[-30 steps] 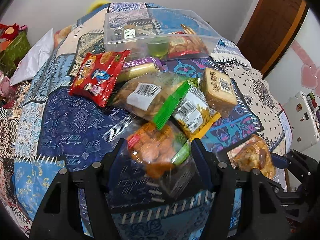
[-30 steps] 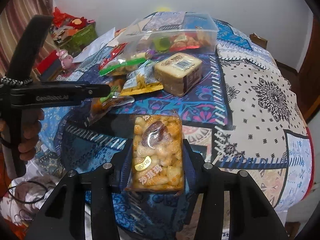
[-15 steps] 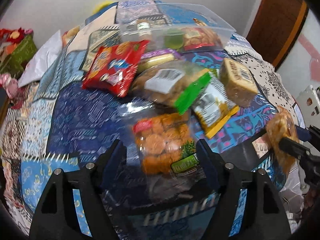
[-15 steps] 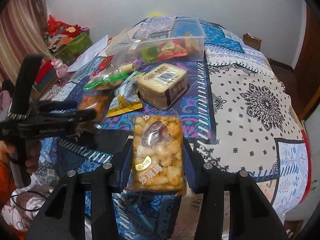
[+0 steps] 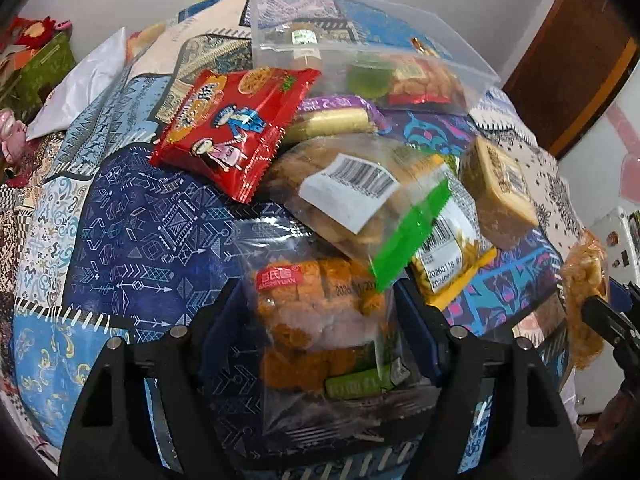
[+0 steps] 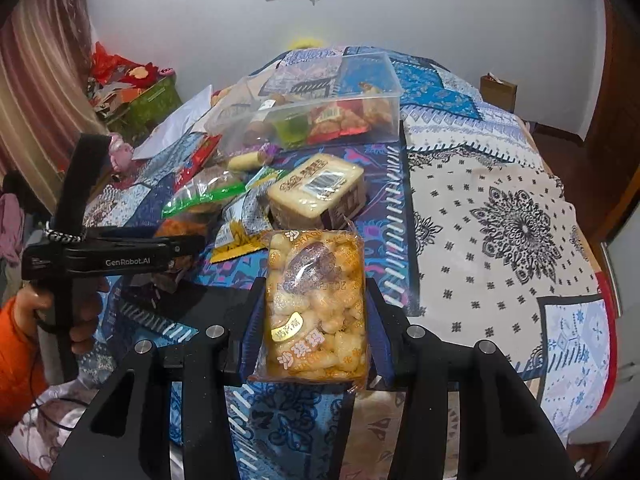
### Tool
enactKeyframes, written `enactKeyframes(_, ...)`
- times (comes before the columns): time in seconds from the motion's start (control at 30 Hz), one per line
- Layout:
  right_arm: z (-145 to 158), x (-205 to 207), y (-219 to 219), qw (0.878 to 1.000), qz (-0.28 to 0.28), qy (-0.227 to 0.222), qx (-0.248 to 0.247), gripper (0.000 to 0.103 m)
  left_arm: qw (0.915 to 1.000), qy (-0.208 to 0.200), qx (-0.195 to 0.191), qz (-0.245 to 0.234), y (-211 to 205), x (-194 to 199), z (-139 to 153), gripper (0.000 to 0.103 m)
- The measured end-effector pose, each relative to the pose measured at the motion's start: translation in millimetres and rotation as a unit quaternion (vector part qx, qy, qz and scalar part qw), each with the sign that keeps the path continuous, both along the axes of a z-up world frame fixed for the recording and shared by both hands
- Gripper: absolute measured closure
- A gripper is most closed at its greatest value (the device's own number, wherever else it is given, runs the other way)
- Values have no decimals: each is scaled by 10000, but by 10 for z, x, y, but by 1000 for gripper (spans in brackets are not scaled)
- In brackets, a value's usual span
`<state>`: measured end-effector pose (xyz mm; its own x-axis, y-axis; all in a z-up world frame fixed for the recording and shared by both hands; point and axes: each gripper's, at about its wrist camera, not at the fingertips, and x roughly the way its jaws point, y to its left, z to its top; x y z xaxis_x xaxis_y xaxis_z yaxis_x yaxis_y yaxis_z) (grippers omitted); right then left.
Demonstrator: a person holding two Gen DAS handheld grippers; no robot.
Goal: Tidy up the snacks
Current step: 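Carry the orange puff bag and snack bag over the clear box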
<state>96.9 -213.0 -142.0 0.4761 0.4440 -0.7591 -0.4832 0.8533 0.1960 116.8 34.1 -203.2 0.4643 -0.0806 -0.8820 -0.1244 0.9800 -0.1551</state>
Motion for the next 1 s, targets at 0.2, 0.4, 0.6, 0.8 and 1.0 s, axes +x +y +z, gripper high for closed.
enactKeyframes(0.2, 13, 29, 11, 10000, -43, -2, 51, 61, 9998, -120, -58, -149, 45, -120, 39, 45)
enactKeyframes(0.4, 86, 73, 59, 9999, -45, -89, 120, 61, 9993, -333, 107, -88, 101, -326, 216, 48)
enactKeyframes(0.6, 193, 173, 112, 9995, -71, -220, 219, 61, 9967, -768, 272, 5, 176, -485, 547, 48)
enactKeyframes(0.8, 342, 314, 170, 9986, -113, -406, 328, 61, 9914, -1273, 300, 53, 236, -491, 917, 48)
enactKeyframes(1.0, 500, 479, 250, 9972, -134, -604, 415, 61, 9855, -1662, 354, 10, 230, -334, 1183, 48)
